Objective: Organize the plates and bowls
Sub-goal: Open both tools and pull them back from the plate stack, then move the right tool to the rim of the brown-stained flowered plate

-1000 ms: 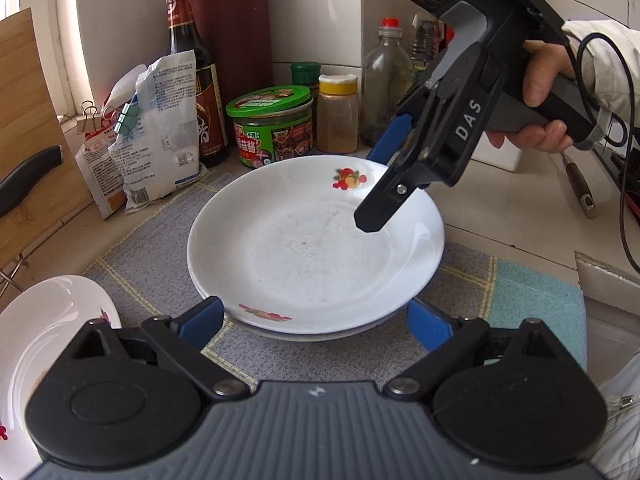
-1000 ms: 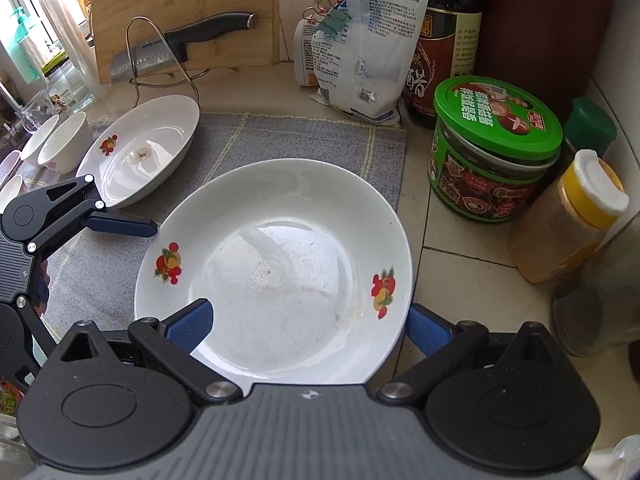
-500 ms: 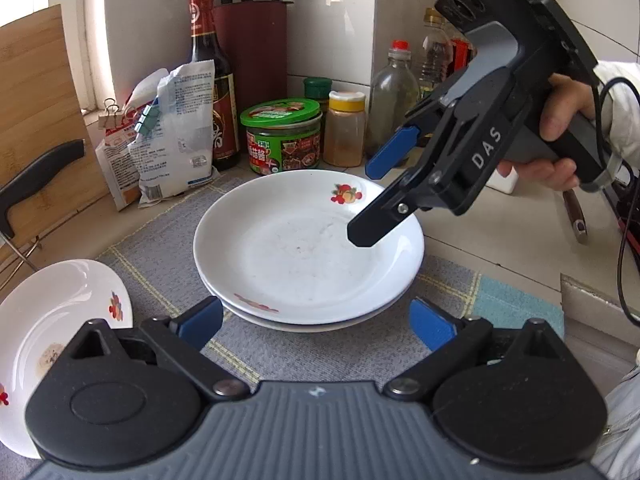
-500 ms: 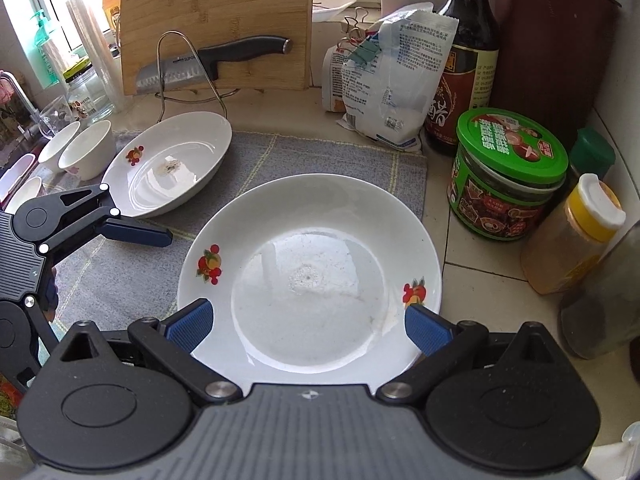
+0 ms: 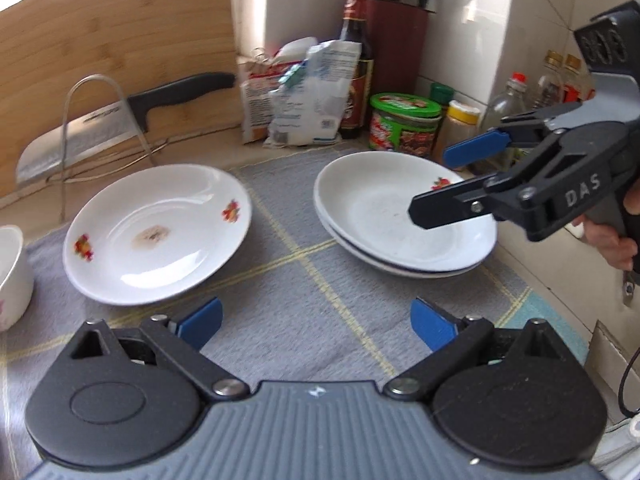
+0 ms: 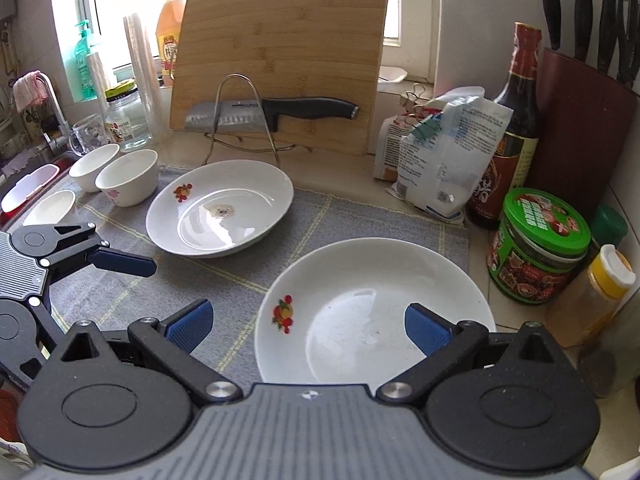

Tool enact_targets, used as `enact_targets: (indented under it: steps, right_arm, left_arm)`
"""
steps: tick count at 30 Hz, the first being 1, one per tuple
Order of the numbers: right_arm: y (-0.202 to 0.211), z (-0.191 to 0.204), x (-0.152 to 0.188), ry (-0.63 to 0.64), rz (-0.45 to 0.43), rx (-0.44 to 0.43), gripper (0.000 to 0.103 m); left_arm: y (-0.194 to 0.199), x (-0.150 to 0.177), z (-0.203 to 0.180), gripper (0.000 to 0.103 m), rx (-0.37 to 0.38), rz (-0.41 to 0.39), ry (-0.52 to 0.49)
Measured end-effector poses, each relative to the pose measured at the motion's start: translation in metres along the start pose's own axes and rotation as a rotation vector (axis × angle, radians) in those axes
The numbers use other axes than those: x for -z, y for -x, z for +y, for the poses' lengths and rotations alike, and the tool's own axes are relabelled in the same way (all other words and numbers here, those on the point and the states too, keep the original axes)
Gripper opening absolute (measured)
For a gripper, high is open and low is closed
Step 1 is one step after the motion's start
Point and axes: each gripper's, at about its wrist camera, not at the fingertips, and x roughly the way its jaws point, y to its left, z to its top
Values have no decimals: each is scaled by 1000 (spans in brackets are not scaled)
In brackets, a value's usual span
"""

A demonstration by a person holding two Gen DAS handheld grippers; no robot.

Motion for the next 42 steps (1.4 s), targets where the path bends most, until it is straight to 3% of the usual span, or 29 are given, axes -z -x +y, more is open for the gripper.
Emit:
enact_targets:
  steps: [7, 11, 27, 32, 42]
  right_arm:
    - [-25, 22, -4, 8, 18, -65, 103]
    - [-37, 31, -3, -18, 42, -47, 103]
    - [-51, 46, -13, -80, 105, 67, 103]
    - [-61, 45, -23, -65, 123, 56, 103]
    - [-103, 31, -62, -40, 181, -66, 103]
  left_arm:
    - [9, 28, 41, 100, -150, 53, 103]
    - [6, 36, 60, 100, -181, 50, 109]
    - [-37, 23, 97, 102, -157, 6, 63]
    - [-44, 19, 98, 102, -153, -10, 40]
    - [-53, 13, 103, 103, -142, -41, 30]
